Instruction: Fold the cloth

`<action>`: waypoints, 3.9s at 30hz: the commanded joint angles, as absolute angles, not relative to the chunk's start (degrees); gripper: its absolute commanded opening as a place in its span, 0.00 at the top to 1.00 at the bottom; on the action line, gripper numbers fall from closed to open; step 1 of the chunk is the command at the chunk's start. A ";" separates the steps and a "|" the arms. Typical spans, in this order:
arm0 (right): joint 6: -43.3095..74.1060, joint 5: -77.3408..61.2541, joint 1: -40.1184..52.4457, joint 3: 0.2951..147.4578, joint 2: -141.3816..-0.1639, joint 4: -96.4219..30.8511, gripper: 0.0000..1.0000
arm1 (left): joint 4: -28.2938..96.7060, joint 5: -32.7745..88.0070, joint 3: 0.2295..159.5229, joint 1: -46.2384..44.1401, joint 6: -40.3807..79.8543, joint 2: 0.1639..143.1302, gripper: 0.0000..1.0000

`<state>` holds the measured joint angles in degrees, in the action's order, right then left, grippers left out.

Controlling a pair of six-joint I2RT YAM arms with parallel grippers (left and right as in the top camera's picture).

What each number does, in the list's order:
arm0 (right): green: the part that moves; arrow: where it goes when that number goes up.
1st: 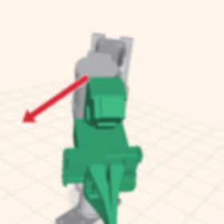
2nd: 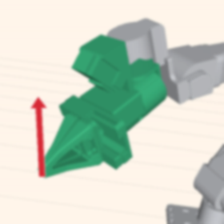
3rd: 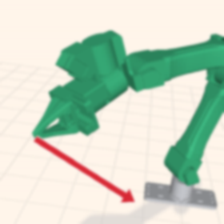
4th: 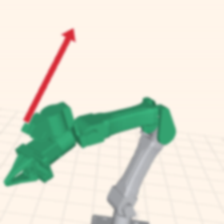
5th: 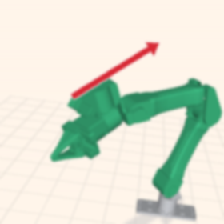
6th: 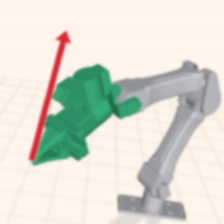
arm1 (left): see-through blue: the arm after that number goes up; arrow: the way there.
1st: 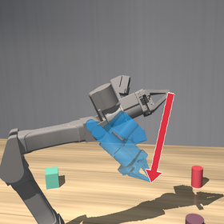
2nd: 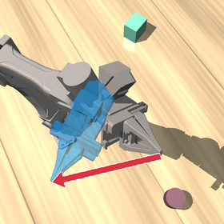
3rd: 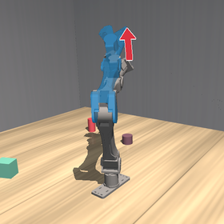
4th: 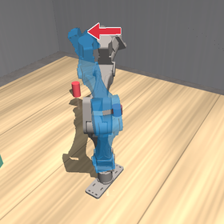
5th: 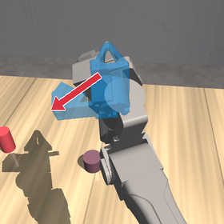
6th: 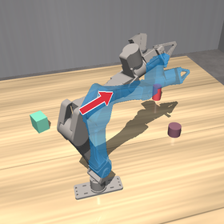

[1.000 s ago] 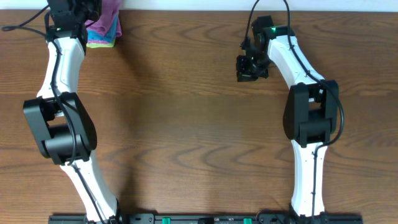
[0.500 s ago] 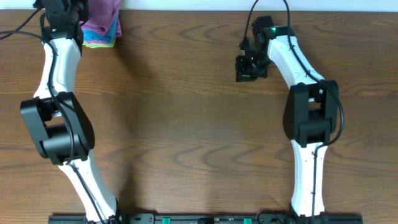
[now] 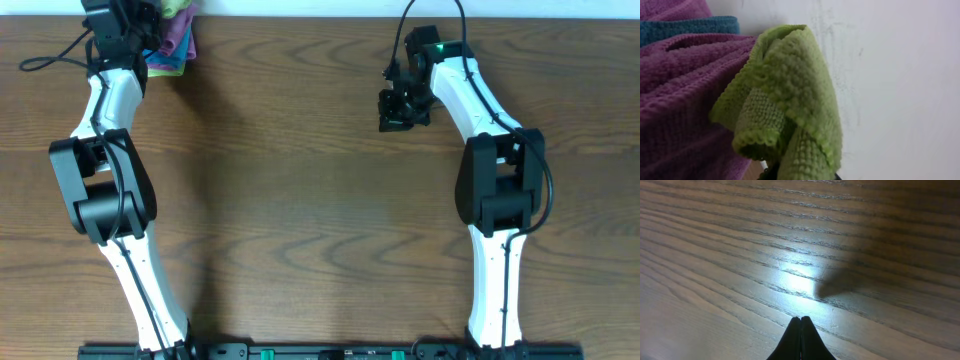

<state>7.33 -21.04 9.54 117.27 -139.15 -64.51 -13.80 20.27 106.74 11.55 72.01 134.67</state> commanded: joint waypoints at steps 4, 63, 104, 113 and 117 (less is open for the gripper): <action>6.55 -22.13 9.45 118.45 -139.50 -64.55 0.99 | -13.52 20.86 107.31 12.36 71.18 134.15 0.75; -3.51 -13.52 10.70 157.49 -125.23 -97.30 0.33 | 62.39 25.30 106.15 20.23 10.48 80.75 0.05; -3.49 -3.81 10.92 117.51 -63.75 -96.05 0.01 | 68.75 4.54 100.49 -20.32 16.80 62.57 0.05; -3.49 -3.81 10.92 117.51 -63.75 -96.27 0.01 | 69.71 5.74 100.49 -20.29 19.29 62.57 0.05; -3.49 -3.81 10.92 117.51 -63.75 -96.27 0.01 | 74.22 0.23 100.49 -20.27 19.29 62.50 0.05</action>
